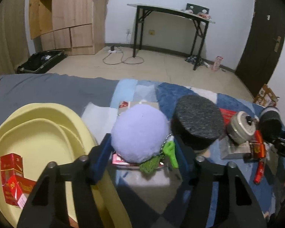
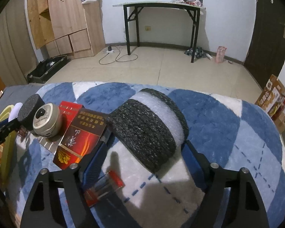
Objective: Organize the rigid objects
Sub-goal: 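Grasp the white fluffy ball keychain with the left tool while the right tool grasps a black foam cylinder, then carry the keychain and foam cylinder to the yellow tray and release both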
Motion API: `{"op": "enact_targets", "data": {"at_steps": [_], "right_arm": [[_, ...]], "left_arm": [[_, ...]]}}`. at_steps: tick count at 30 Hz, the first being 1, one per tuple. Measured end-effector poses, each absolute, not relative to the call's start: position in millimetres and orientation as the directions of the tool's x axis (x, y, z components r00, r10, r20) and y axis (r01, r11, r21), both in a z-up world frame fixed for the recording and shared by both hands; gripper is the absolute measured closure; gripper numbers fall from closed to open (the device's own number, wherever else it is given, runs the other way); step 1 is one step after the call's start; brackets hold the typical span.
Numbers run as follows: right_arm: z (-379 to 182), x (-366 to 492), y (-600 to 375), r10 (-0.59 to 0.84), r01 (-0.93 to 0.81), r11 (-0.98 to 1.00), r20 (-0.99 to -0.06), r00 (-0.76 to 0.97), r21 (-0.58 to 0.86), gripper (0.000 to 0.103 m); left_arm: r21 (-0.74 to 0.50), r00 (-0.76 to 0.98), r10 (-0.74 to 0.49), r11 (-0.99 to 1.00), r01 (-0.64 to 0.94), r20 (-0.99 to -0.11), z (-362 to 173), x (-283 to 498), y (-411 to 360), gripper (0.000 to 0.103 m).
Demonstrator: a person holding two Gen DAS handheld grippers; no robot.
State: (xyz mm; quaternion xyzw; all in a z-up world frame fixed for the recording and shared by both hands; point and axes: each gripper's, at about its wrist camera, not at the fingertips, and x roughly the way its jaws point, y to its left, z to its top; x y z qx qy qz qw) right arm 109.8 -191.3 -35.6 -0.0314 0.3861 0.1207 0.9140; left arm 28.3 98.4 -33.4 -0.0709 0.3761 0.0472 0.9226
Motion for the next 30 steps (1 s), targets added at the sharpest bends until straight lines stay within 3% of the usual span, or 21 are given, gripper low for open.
{"op": "enact_targets", "data": {"at_steps": [9,20,25,30], "right_arm": [[-40,110,-191,0.185,-0.242,0.970,-0.714,0.675,0.023,0.045],[-21,101,-213,0.199,-0.197,0.977,-0.659,0.725,0.077,0.051],[8,79,-209,0.208,-0.208,0.976,-0.598,0.774,0.070,0.052],[55,27,-151,0.351,-0.386,0.922,-0.499,0.792,0.035,0.052]], "left_arm": [[-0.123,0.723,-0.004,0.986,-0.112,-0.690,-28,25,97,0.049],[-0.159,0.765,0.012,0.976,-0.149,-0.644,6,0,120,0.049],[-0.140,0.799,0.088,0.967,-0.211,-0.595,40,-42,157,0.049],[-0.158,0.759,0.270,0.885,-0.438,-0.593,43,-93,235,0.049]]}}
